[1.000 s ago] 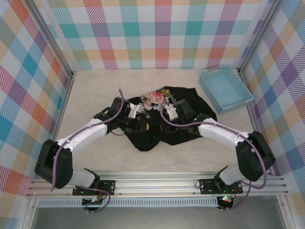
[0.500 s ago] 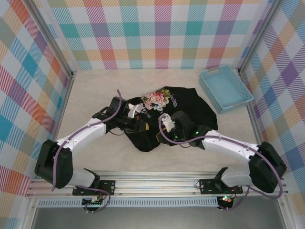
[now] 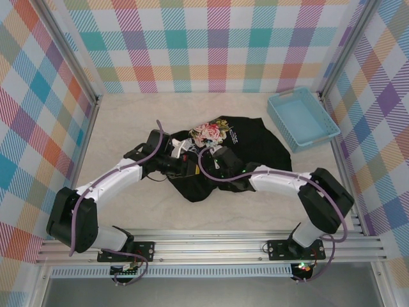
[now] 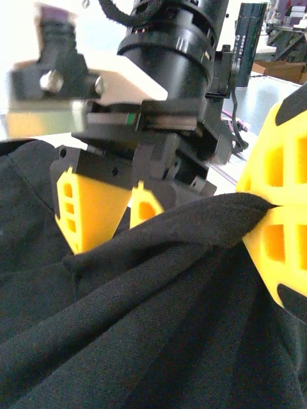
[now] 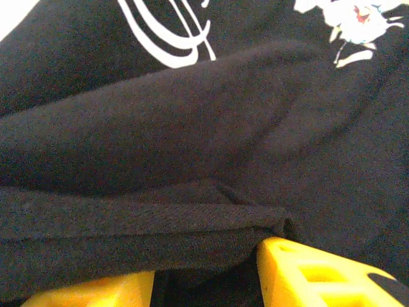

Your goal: Fold the inside-out t-shirt

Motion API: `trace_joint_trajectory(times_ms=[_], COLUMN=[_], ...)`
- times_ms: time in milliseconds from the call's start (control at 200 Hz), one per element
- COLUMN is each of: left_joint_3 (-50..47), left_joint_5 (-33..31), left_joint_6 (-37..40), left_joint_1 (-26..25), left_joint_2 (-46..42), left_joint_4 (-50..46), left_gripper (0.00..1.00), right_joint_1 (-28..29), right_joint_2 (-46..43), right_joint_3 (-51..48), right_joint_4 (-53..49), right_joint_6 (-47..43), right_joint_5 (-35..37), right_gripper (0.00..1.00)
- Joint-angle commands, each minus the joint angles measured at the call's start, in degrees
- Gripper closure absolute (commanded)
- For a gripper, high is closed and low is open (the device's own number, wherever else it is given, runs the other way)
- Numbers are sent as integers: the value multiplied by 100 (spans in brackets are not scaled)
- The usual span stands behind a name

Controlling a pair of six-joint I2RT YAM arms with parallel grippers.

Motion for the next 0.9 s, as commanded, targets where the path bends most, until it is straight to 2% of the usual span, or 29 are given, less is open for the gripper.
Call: trace_joint_trajectory(times_ms=[0,85,200,255,340,505,635,720,805,895], left_joint_3=[-50,-61,-89,-112,-168,-299,-323,-296,-225,-230], left_joint_5=[242,182,-126,-395,-942,-2350,-3101,-3279,-3381,-3771], left_joint_6=[-45,-24,-42,-69,-122,-103,-41,-15,71,197], left_joint_1=[51,51,60,82,95,97,87,69,-44,-321], left_joint_2=[-149,-209,-324,-408,-562,-758,-740,-642,-605,-730], left_joint_4=[27,19,-18,-42,-53,16,192,270,126,-142], left_gripper=[100,100,100,100,100,100,95,87,72,59], right_joint_1=[9,7,-17,-77,-300,-746,-941,-1064,-1158,-1210], right_joint_2=[329,549,502,322,-156,-1020,-1391,-1410,-1308,-1105], right_joint_3=[318,411,385,290,2,-261,-369,-458,-563,-613], right_joint_4=[370,523,596,550,477,113,268,673,1231,1612], right_joint_6=[214,194,16,-98,-222,-297,2,379,896,1315], right_joint_5=[201,206,-30,-259,-969,-2867,-3842,-4310,-4489,-4516], right_gripper=[55,63,91,100,100,100,100,100,100,100])
